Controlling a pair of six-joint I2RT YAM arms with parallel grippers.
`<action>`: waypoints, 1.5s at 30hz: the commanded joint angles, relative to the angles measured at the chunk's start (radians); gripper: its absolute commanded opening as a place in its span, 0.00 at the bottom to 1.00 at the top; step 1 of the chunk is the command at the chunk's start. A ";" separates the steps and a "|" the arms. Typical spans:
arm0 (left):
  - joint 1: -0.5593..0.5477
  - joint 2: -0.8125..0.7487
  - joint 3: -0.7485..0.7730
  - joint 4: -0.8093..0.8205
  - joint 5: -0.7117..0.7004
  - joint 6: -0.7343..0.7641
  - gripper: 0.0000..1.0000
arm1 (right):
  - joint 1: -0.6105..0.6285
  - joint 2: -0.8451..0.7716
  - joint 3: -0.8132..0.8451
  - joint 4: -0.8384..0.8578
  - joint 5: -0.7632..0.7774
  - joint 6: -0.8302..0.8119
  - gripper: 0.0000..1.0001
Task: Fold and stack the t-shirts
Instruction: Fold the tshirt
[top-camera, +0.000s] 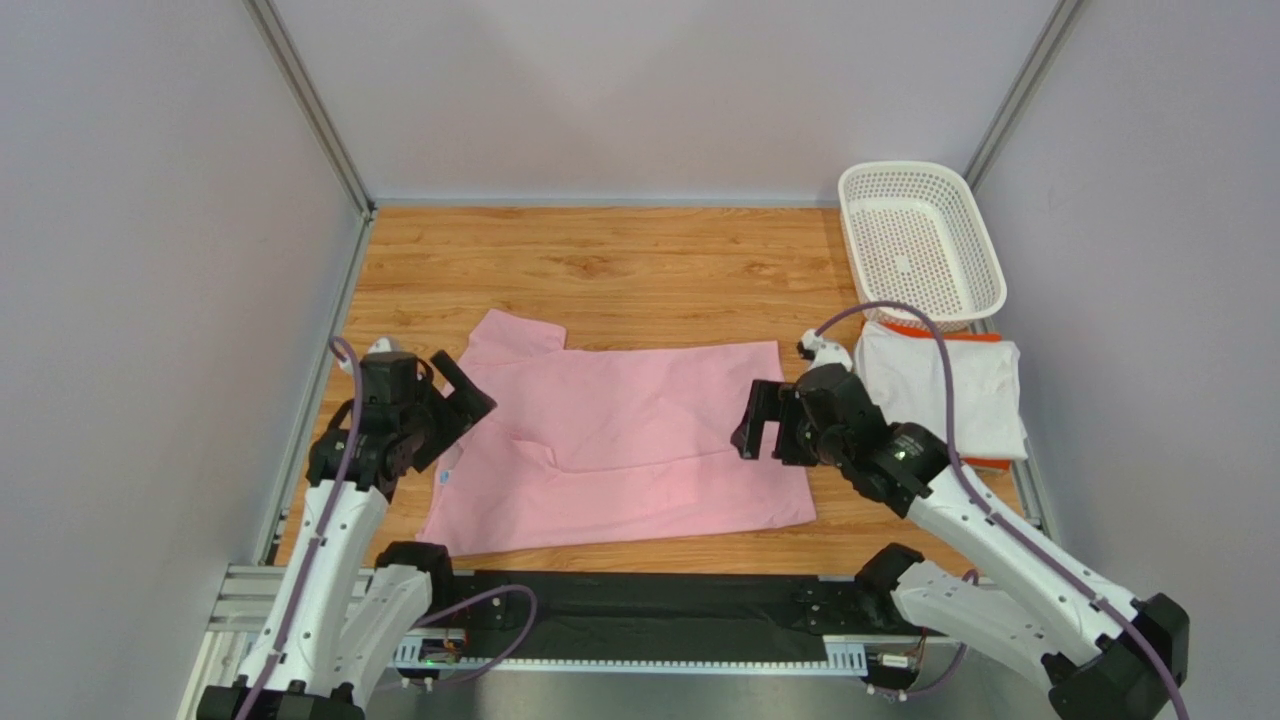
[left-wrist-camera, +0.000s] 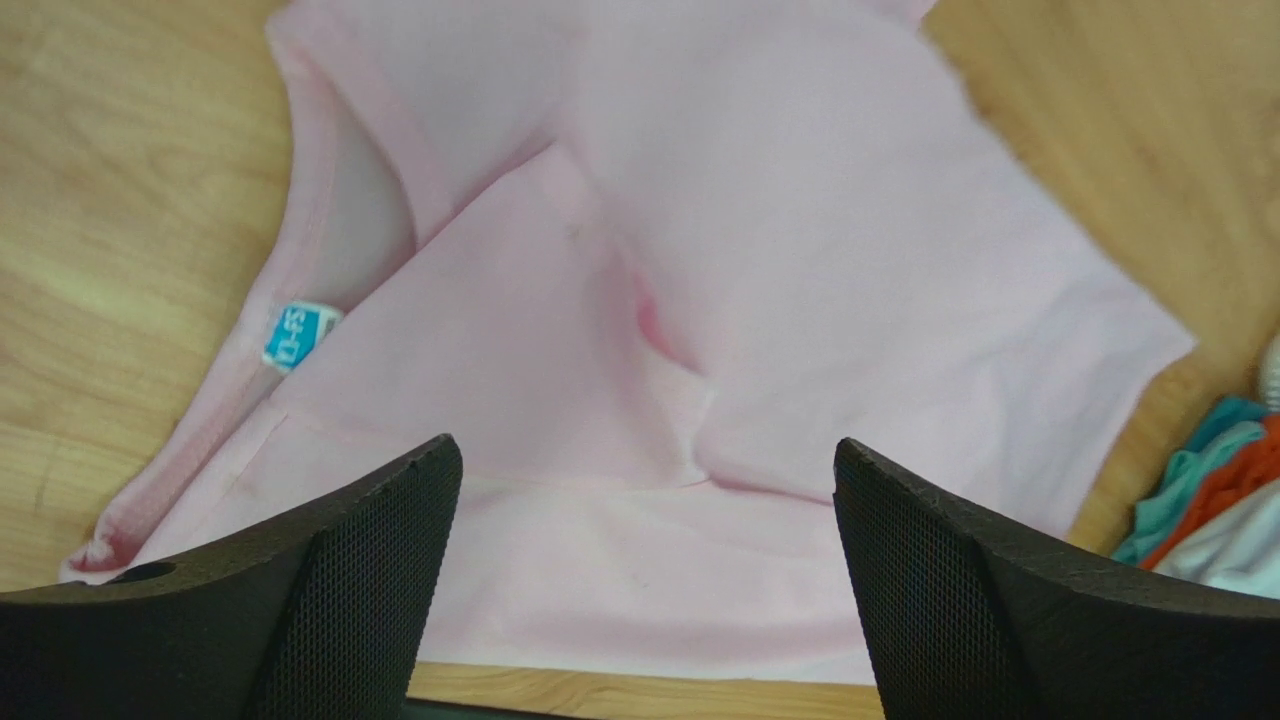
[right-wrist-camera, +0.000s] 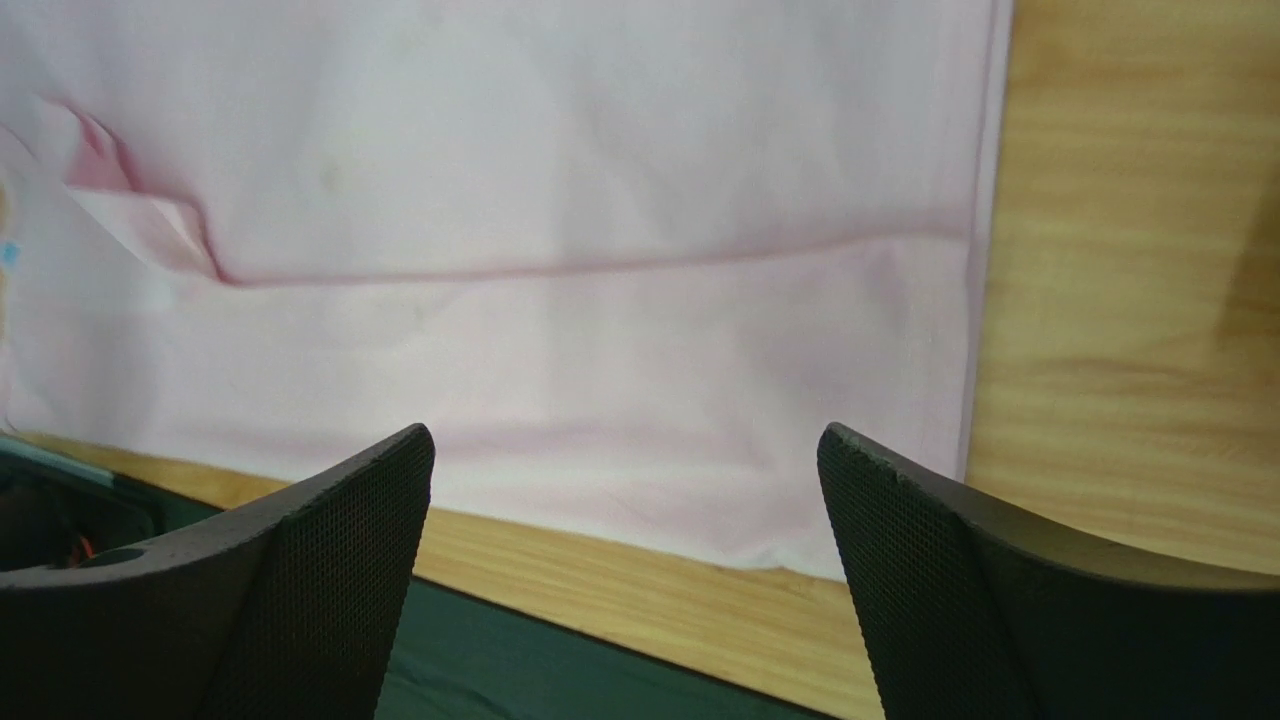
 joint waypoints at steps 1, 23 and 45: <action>0.002 0.038 0.128 0.028 -0.068 0.058 1.00 | 0.003 -0.051 0.107 -0.045 0.214 -0.020 1.00; 0.051 1.115 0.918 0.108 0.030 0.473 1.00 | -0.091 0.056 0.098 0.021 0.277 -0.102 1.00; 0.051 1.569 1.257 -0.033 -0.060 0.498 0.70 | -0.141 0.117 0.033 0.095 0.173 -0.138 1.00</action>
